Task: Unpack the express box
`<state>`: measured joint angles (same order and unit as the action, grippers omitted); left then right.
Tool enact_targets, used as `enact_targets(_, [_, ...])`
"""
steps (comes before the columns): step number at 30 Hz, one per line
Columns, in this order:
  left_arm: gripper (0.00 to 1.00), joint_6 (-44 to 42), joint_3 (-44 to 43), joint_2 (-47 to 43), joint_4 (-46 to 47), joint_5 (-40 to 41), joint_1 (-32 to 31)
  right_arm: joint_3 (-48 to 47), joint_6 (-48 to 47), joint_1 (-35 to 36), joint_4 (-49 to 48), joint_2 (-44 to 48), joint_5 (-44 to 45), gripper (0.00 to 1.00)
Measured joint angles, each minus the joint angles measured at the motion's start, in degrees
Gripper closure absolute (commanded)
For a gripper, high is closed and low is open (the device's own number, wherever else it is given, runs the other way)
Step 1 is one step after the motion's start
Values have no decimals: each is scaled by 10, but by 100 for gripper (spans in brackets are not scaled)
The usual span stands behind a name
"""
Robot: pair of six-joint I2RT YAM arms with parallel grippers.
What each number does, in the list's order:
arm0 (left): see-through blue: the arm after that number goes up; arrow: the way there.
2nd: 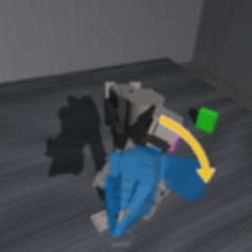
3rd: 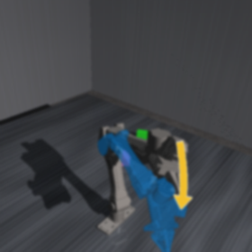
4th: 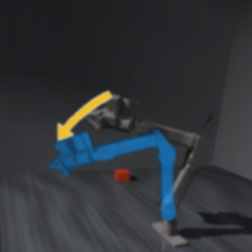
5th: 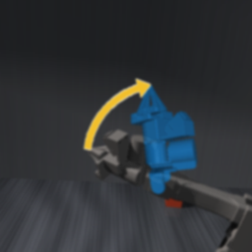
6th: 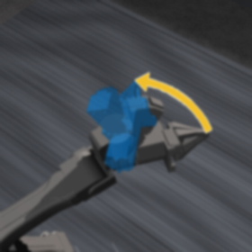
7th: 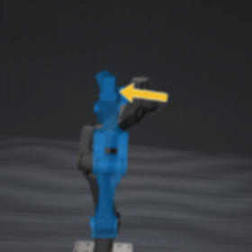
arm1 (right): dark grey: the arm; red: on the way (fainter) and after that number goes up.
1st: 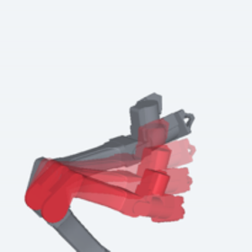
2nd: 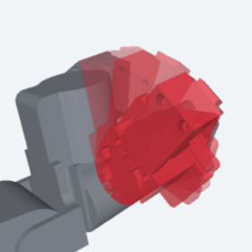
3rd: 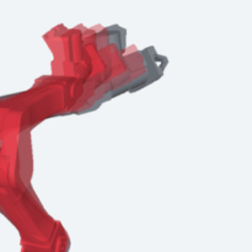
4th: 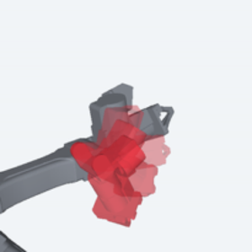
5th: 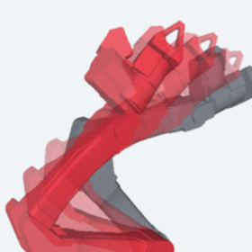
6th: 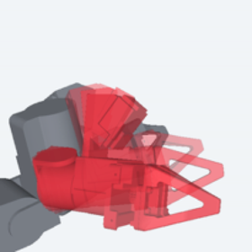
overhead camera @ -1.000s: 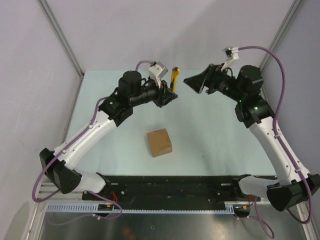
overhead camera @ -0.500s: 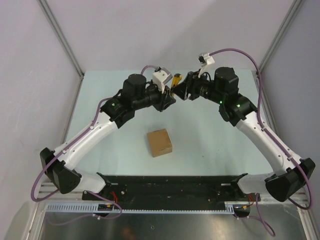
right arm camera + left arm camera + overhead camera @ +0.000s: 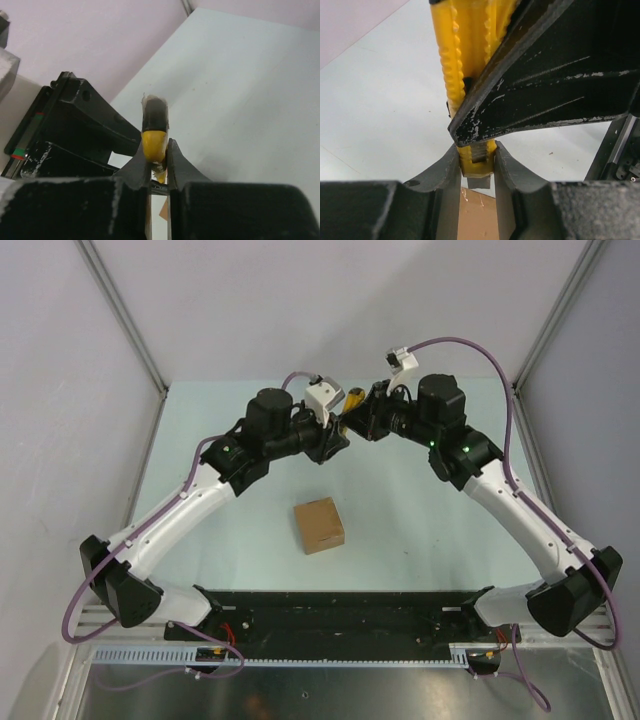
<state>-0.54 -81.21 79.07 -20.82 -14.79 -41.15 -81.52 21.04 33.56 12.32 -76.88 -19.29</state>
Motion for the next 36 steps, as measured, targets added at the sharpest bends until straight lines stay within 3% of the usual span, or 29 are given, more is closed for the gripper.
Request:
enact_targets(1, [68,0,0,0,0,1,0,0,-2,1,-2,-1,1,100])
enact_targets(2, [42,0,0,0,-1,2,1,-1,-1,1,-2,-2,1,100])
enact_targets(8, [20,4,0,0,1,-12,5,-1,-4,-12,-4,-4,5,100])
enact_targets(15, [13,68,0,-5,9,-96,65,-1,12,-96,-29,-3,-23,100])
enact_targets(21, [12,168,0,-24,77,-182,125,-1,53,-136,-81,2,-96,100])
enact_targets(29, [9,349,67,-65,299,-245,127,-1,136,-141,-199,26,-180,100])
enact_targets(36, [7,418,74,-56,391,-244,117,-2,209,-140,-299,31,-215,100])
